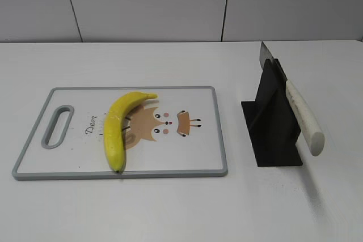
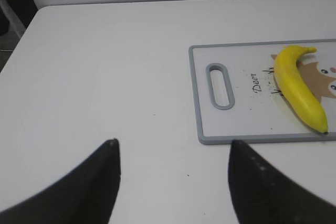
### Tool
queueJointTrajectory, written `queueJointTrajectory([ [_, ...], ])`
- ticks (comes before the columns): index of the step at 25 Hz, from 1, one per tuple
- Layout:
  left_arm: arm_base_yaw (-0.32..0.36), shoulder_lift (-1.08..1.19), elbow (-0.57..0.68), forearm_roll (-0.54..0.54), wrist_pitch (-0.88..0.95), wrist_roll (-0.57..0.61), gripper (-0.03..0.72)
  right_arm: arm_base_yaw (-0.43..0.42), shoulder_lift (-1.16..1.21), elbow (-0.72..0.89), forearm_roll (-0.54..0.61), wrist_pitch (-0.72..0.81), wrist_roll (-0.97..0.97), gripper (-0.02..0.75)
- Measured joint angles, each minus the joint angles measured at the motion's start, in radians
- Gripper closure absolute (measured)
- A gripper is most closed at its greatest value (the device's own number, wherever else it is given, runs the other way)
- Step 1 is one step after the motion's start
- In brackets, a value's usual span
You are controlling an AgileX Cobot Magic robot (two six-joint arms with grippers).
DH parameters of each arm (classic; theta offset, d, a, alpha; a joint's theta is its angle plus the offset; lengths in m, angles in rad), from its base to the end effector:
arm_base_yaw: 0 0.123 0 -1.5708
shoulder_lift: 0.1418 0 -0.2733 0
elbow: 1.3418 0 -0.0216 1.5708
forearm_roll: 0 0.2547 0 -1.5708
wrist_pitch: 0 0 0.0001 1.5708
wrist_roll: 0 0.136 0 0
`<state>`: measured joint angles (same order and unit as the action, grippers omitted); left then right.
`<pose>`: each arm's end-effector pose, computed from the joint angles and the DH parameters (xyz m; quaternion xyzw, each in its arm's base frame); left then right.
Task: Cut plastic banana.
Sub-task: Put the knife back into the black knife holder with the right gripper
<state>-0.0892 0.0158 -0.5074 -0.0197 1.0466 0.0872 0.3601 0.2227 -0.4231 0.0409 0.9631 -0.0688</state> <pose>0.0524 -0.0070 0.2619 0.0753 0.8484 -0.0104 0.5239 0.0815 0.0356 0.2284 -0.1886 0.8813 0.0828 0.4252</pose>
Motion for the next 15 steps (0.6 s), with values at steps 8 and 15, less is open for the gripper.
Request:
queueJointTrajectory([
  [8,0.000,0.000,0.000,0.000,0.000,0.000,0.094,0.000,-0.191,0.004,0.008,-0.014,-0.002,0.180],
  [15,0.000,0.000,0.000,0.000,0.000,0.000,0.095,0.000,-0.228,0.004,0.031,-0.017,-0.002,0.180],
])
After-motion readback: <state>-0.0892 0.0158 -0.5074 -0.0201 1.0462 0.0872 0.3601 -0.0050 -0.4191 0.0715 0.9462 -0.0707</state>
